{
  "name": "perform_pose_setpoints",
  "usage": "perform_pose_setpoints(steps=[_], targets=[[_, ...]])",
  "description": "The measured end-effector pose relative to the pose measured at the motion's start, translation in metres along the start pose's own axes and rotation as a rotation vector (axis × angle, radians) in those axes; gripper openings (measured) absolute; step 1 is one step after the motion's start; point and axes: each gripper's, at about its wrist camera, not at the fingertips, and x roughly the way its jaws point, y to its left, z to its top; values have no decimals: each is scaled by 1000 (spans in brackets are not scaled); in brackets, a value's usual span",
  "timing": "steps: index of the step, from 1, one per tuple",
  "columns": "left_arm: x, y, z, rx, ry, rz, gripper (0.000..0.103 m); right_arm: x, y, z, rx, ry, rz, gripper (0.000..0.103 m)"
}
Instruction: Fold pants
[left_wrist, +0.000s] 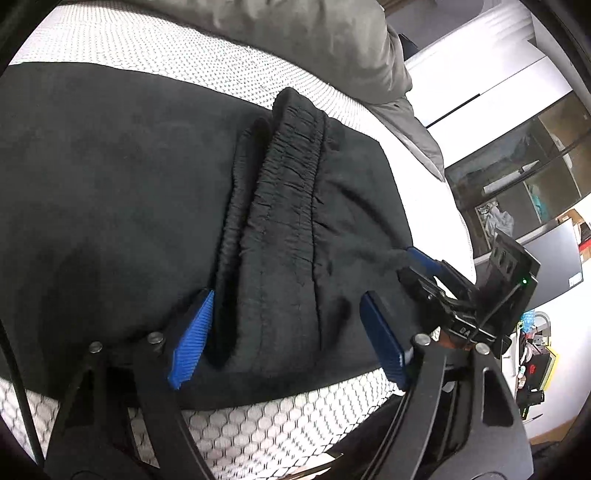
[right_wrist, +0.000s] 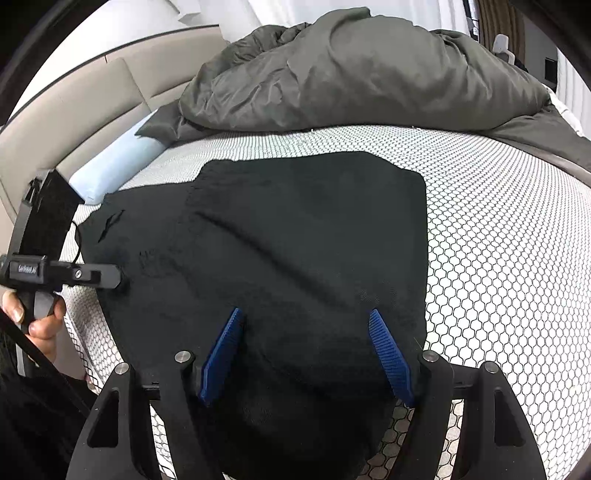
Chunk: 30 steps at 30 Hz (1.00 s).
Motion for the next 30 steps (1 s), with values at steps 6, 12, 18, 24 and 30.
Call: perform_pose_setpoints(steps=[6, 12, 18, 24, 30], targets=[[20, -12, 9, 36, -25, 92, 76, 1, -1, 2, 12, 5, 10, 72], [5, -9, 8, 39, 45, 26, 70, 0, -4, 1, 27, 1, 20, 72], [-12, 18, 4, -37, 39, -77, 69, -6, -4, -1, 33, -4, 3, 72], [-7, 13, 5, -68, -3, -92, 44, -1, 1, 2, 25, 2, 0, 73], [-13, 4, 3, -45, -111, -40, 18, -2, 3, 1, 19, -10, -7, 73]])
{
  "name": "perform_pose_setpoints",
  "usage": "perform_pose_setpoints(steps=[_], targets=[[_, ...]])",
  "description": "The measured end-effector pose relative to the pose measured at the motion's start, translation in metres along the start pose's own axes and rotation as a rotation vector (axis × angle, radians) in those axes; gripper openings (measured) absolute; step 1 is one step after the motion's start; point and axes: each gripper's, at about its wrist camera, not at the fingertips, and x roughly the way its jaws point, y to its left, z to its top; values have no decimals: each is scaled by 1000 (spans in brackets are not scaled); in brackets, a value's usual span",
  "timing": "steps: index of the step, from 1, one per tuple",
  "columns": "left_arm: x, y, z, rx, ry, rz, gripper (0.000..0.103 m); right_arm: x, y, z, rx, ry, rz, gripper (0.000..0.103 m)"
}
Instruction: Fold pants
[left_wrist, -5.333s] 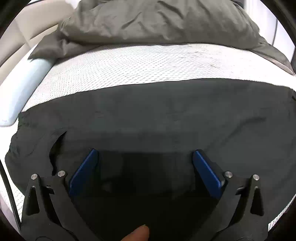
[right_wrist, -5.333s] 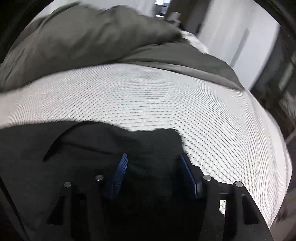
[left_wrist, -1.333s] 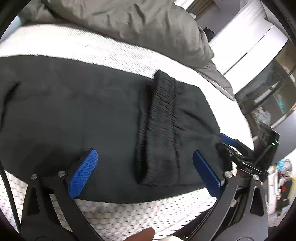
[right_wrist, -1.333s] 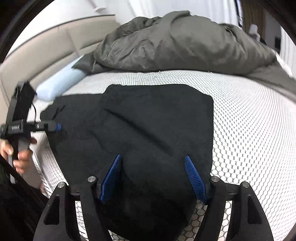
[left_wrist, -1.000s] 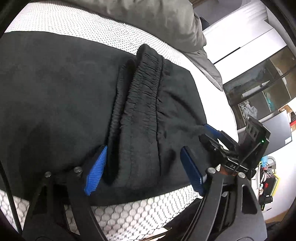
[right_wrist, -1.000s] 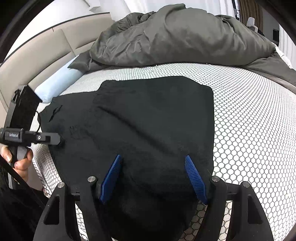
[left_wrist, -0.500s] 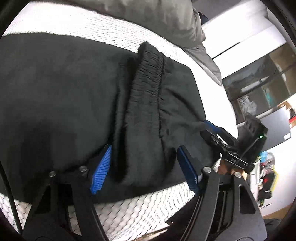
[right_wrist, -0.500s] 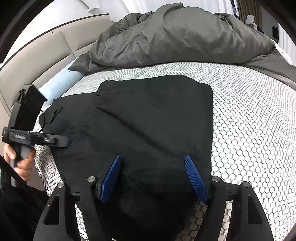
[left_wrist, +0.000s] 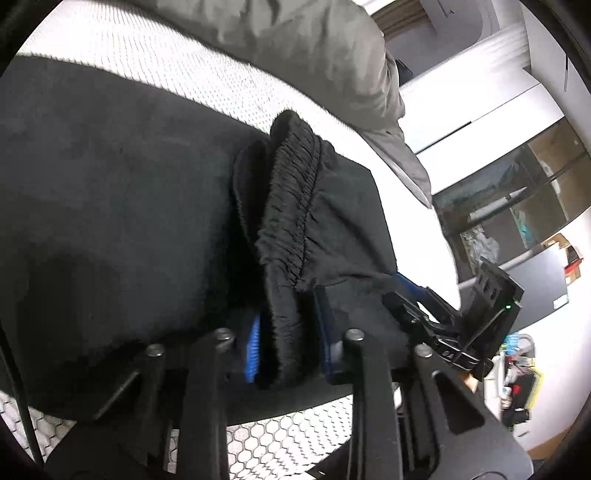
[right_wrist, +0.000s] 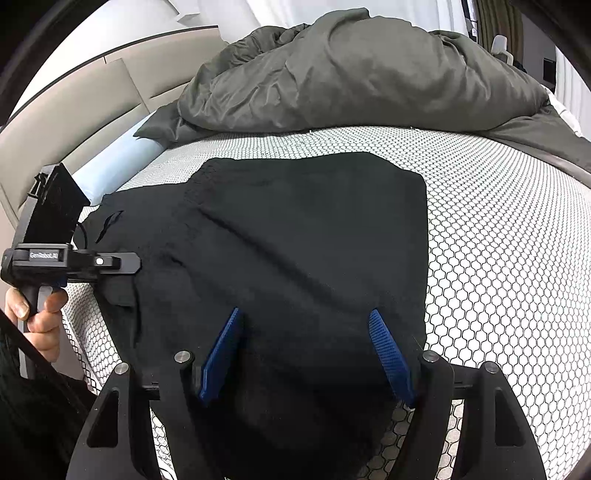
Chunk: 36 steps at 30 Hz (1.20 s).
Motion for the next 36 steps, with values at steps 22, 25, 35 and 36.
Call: perform_pose_setpoints(steps=[22, 25, 35, 36], targets=[[-77, 30, 45, 2, -198, 163, 68, -24, -24, 10, 116, -80, 52, 74], [-48, 24, 79, -21, -144, 114, 69, -13, -42, 10, 205, -42, 52, 74], [44, 26, 122, -52, -17, 156, 16, 2, -49, 4, 220, 21, 65, 74], [37, 25, 123, -51, -38, 146, 14, 2, -49, 3, 217, 21, 64, 74]])
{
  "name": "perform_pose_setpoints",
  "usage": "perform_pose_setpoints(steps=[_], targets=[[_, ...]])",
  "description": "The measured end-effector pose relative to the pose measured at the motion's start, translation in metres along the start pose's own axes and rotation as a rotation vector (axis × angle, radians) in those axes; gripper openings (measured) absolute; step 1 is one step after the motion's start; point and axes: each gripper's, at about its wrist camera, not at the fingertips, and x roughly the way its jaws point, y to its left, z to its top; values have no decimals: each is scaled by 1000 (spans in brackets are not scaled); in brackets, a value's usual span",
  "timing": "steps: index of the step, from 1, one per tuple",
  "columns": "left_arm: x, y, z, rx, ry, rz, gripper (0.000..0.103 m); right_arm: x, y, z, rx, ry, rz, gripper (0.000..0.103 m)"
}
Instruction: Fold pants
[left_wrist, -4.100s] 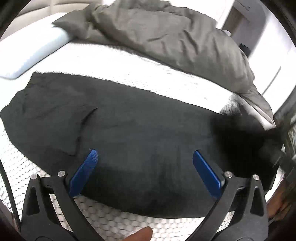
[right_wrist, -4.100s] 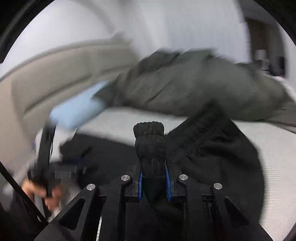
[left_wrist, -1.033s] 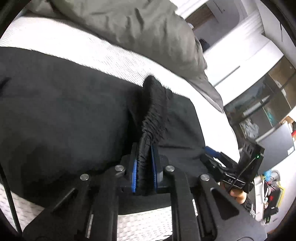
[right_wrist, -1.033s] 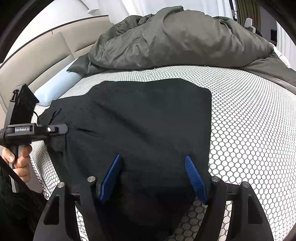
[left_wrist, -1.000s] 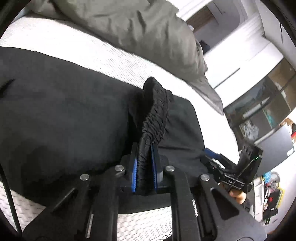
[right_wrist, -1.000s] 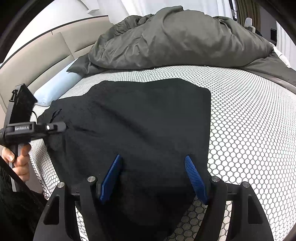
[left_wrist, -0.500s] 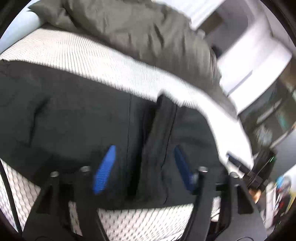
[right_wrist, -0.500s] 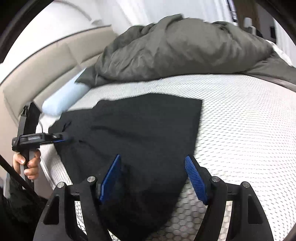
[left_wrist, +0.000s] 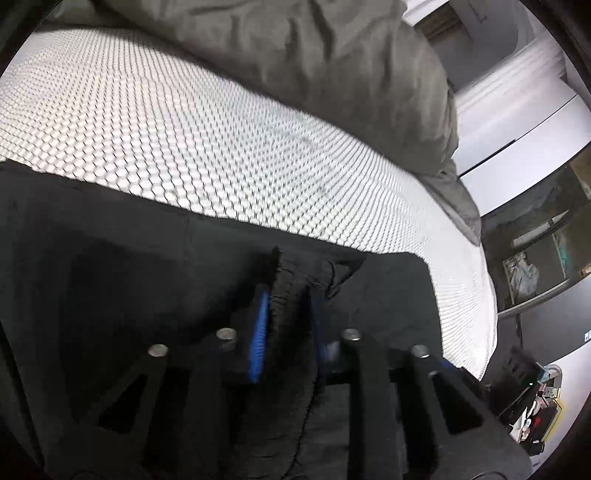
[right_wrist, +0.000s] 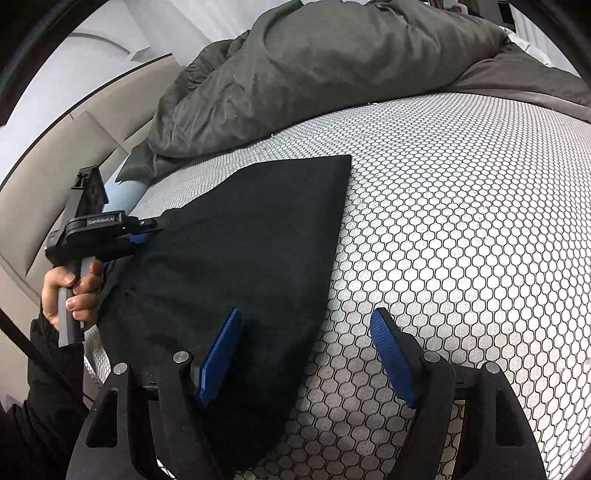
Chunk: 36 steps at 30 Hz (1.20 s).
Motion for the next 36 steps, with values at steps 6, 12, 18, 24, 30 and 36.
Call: perform_pose_setpoints(steps=[6, 12, 18, 24, 30, 36], targets=[[-18, 9, 8, -22, -103, 96, 10, -1, 6, -4, -20, 5, 10, 74], [-30, 18, -10, -73, -79, 183, 55, -5, 13, -6, -35, 1, 0, 74], [-79, -21, -78, 63, -157, 203, 79, -42, 25, -22, -58, -84, 15, 74], [-64, -82, -142, 254, -127, 145, 81, -76, 40, -68, -101, -157, 35, 74], [-21, -111, -168, 408, -42, 262, 81, -71, 74, -94, -175, -159, -118, 74], [-21, -94, -167, 387, -7, 263, 81, -56, 92, -110, -139, -209, -243, 26]])
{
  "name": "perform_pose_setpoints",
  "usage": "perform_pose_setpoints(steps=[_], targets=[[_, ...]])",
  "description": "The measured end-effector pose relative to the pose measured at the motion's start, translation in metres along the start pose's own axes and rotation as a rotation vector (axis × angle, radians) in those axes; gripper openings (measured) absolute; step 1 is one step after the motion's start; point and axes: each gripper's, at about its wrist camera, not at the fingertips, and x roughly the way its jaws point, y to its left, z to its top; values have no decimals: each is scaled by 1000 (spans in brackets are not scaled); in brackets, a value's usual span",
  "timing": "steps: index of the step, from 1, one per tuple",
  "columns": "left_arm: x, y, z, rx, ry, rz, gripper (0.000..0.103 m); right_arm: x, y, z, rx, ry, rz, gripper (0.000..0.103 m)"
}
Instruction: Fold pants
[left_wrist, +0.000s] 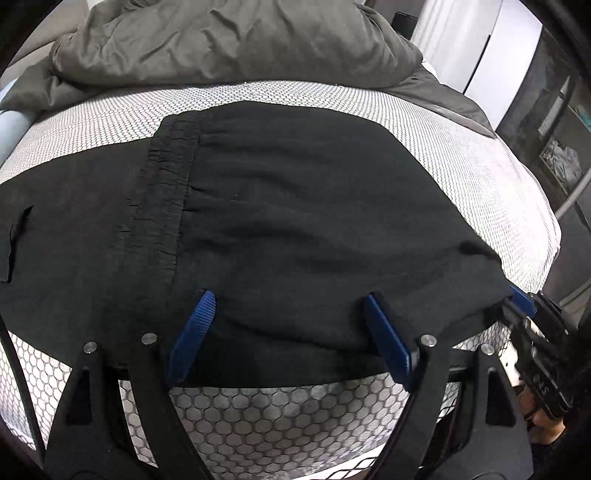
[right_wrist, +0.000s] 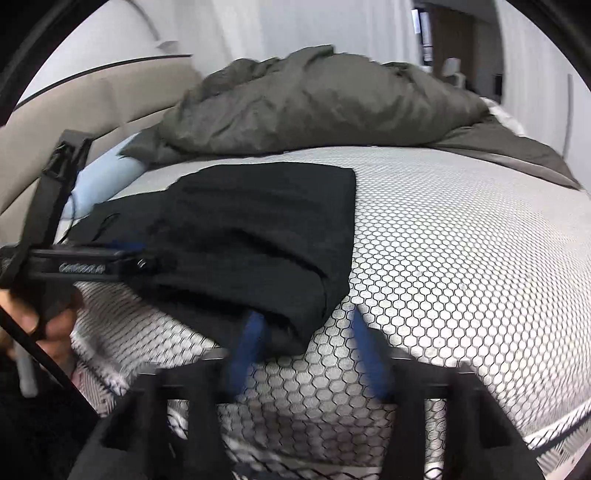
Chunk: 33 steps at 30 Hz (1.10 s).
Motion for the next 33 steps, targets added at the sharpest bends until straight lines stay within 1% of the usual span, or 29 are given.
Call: perform_pose_setpoints(steps=[2, 3, 5, 6, 9, 10, 12, 13, 14, 15, 16, 17, 18, 19, 20, 22, 23, 24, 25, 27, 28, 29, 31, 33], targets=[[3, 3, 2, -15, 2, -11, 81, -7, 5, -6, 16, -34, -35, 13], [3, 7, -1, -17, 2, -14, 81, -11, 5, -8, 15, -44, -41, 8], [2, 7, -1, -15, 3, -7, 81, -17, 12, -15, 0, -49, -41, 4], [4, 7, -2, -12, 4, 0, 81, -20, 14, -18, -7, -44, -28, 2], [3, 9, -5, -10, 5, 7, 81, -19, 17, -22, -25, -19, -20, 2], [4, 10, -3, -17, 5, 2, 81, -19, 16, -21, -28, -6, -6, 2], [-6, 10, -8, -34, 0, -26, 81, -24, 13, -22, -35, -5, -8, 2], [-11, 10, -10, -44, 1, -45, 81, -24, 11, -20, -31, 7, 8, 2], [-15, 9, -12, -52, 4, -67, 81, -27, 6, -20, -19, 21, 32, 3], [-23, 6, -16, -53, 3, -108, 81, -32, 1, -18, -6, 9, 52, 6], [-28, 1, -19, -40, 4, -142, 81, -38, -5, -16, 6, -10, 64, 13], [-32, -4, -22, -25, 3, -185, 81, -41, -10, -14, 21, -21, 70, 23], [-38, -13, -29, -10, 0, -268, 81, -45, -20, -11, 52, -36, 83, 27], [-39, -18, -32, -6, 1, -309, 81, -47, -30, -7, 89, -47, 100, 34], [-39, -28, -37, -3, 12, -377, 81, -46, -40, -2, 122, -49, 112, 36], [-35, -40, -41, -11, 20, -432, 79, -33, -60, 10, 179, -36, 150, 36], [-31, -49, -42, -17, 28, -458, 74, -23, -68, 15, 207, -20, 174, 36], [-27, -55, -42, -25, 30, -466, 71, -16, -73, 17, 230, -5, 186, 36], [-23, -60, -42, -40, 27, -473, 68, -6, -82, 19, 282, 10, 199, 36], [-16, -67, -44, -76, 32, -495, 62, 6, -90, 16, 339, 21, 230, 36], [-12, -71, -44, -90, 43, -512, 58, 13, -95, 11, 364, 47, 223, 36], [-9, -75, -45, -105, 50, -532, 57, 15, -96, 9, 372, 56, 211, 36], [-6, -80, -44, -121, 46, -538, 57, 14, -99, 10, 367, 48, 213, 36], [0, -82, -39, -146, 36, -537, 53, 11, -102, 9, 365, 36, 224, 36]])
